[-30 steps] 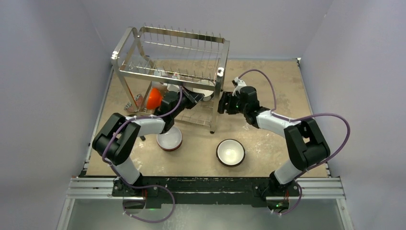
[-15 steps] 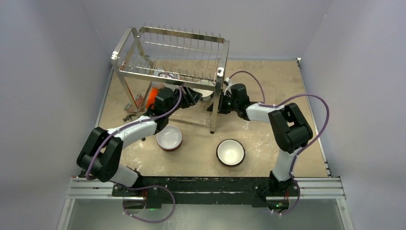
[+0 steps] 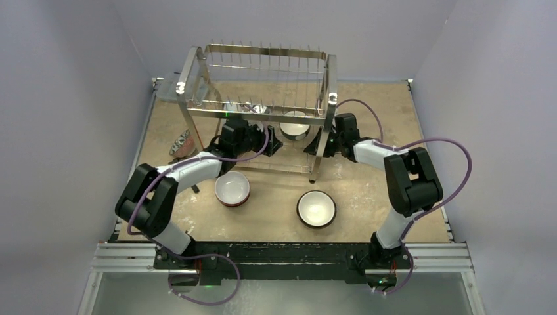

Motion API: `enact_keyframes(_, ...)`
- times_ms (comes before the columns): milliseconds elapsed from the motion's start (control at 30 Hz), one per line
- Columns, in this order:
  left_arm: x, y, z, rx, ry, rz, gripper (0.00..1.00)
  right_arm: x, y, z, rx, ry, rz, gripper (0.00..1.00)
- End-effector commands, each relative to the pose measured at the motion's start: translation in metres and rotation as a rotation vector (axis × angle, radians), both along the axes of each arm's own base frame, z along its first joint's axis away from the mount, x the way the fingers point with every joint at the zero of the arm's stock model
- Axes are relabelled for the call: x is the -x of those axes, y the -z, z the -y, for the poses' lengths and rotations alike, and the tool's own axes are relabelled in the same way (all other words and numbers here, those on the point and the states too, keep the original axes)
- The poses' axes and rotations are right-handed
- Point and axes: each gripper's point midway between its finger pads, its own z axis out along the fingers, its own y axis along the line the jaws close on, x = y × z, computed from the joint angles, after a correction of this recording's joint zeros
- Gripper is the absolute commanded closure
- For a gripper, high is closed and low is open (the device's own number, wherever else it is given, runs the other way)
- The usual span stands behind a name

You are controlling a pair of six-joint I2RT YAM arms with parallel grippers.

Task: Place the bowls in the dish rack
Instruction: Pick up the bowl from the dish rack.

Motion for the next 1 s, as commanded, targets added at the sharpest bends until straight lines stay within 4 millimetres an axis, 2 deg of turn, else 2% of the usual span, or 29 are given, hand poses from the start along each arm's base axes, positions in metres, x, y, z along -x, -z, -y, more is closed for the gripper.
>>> enact_keyframes(0,-0.002,-0.032,0.03,-0.046,0.195,0.273,0.38,-0.001,-0.017,0.009,0.072,-0.133,0.175,0.94)
enact_keyframes(133,0.009,-0.032,0.049,-0.202,0.342,0.542,0.37,0.002,-0.019,0.006,0.061,-0.164,0.179,0.74)
enact_keyframes(267,0.021,-0.024,0.069,-0.392,0.512,0.761,0.3,0.006,-0.027,0.01,0.069,-0.153,0.202,0.39)
enact_keyframes(333,0.016,-0.022,0.074,-0.448,0.54,0.807,0.3,0.009,-0.032,0.013,0.073,-0.14,0.217,0.28)
enact_keyframes(400,0.007,-0.02,0.075,-0.499,0.539,0.839,0.3,0.011,-0.036,0.018,0.086,-0.12,0.23,0.21)
enact_keyframes(600,-0.021,-0.019,0.083,-0.607,0.522,0.898,0.33,0.018,-0.039,0.031,0.127,-0.076,0.237,0.15)
enact_keyframes(733,-0.036,-0.004,0.094,-0.66,0.57,0.861,0.38,0.022,-0.041,0.039,0.144,-0.05,0.237,0.15)
enact_keyframes(867,-0.044,0.013,0.104,-0.727,0.64,0.847,0.48,0.024,-0.046,0.045,0.152,-0.033,0.243,0.14)
enact_keyframes(967,-0.041,0.024,0.108,-0.753,0.702,0.831,0.65,0.024,-0.053,0.048,0.155,-0.021,0.257,0.14)
